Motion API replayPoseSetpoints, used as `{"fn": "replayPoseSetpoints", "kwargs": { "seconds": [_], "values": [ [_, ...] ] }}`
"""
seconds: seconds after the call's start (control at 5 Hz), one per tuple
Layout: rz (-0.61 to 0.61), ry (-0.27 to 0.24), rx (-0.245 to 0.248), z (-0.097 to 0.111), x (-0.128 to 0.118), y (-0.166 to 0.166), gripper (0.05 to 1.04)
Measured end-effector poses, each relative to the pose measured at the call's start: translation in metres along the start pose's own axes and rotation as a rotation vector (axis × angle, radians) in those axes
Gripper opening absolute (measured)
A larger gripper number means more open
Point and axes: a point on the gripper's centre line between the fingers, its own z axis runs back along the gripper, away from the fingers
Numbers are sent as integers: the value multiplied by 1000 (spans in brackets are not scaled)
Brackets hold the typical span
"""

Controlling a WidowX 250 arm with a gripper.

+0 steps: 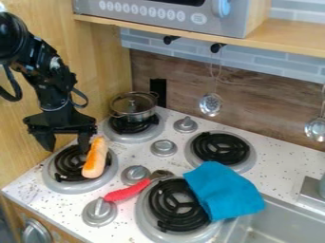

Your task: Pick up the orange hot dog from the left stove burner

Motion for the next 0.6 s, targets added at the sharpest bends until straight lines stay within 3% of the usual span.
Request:
{"fn": "replayPoseSetpoints", "kwargs": {
  "seconds": [0.2, 0.6],
  "values": [
    [2, 34, 1, -8, -8, 0, 991],
    [7, -10, -50, -6, -2, -20, 991]
  ]
}}
